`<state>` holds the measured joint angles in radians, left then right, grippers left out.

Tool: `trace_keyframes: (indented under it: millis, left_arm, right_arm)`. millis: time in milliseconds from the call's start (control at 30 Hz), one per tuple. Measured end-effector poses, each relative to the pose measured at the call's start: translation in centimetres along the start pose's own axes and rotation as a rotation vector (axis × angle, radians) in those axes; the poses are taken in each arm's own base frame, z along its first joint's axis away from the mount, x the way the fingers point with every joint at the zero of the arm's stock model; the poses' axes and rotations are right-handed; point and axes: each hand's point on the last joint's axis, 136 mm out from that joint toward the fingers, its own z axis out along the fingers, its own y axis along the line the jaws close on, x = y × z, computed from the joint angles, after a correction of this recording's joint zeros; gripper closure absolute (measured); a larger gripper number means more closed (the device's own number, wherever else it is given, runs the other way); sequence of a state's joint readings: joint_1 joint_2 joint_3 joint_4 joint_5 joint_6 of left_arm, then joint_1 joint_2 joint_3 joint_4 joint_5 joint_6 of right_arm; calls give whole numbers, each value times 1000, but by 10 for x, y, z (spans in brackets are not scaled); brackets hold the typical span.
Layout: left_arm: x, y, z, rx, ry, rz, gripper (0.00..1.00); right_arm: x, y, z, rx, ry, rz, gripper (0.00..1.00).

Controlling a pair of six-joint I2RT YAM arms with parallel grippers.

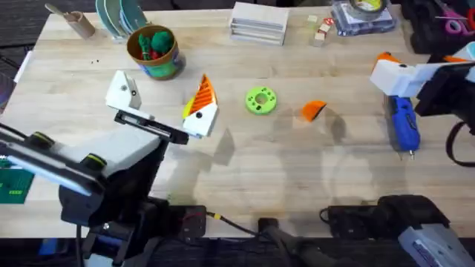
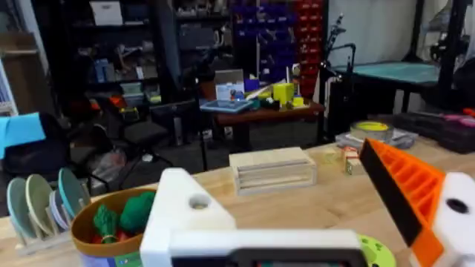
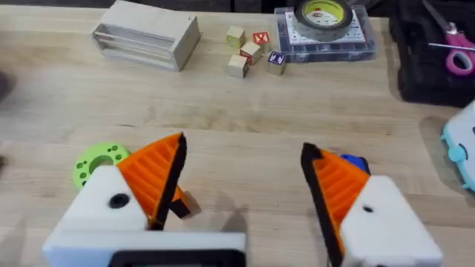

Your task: Pick up the gripper from the table and insert it into the empty holder that is missing its gripper. Then pick up a screw, insert it into the mounting hole, and use the screwdriver to tighten it. Finally, clean up the table by picking up the vegetable and placing it into the bucket.

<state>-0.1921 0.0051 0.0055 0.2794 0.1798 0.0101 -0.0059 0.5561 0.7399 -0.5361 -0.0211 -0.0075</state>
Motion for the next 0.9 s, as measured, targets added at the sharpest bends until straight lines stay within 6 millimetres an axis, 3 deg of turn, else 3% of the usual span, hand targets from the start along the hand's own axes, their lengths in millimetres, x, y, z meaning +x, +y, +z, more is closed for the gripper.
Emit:
trace_keyframes:
  millis: [200,533,900]
  left_arm:
    - [37,-1,-3,1,152,-28,7]
    - [82,-3,-14,3,336,-61,8]
    - [83,-3,-14,3,342,-62,8]
  right_arm:
    - [0,0,0,0,0,0,10]
    - [0,0,0,0,0,0,10]
    - [0,0,0,0,0,0,9]
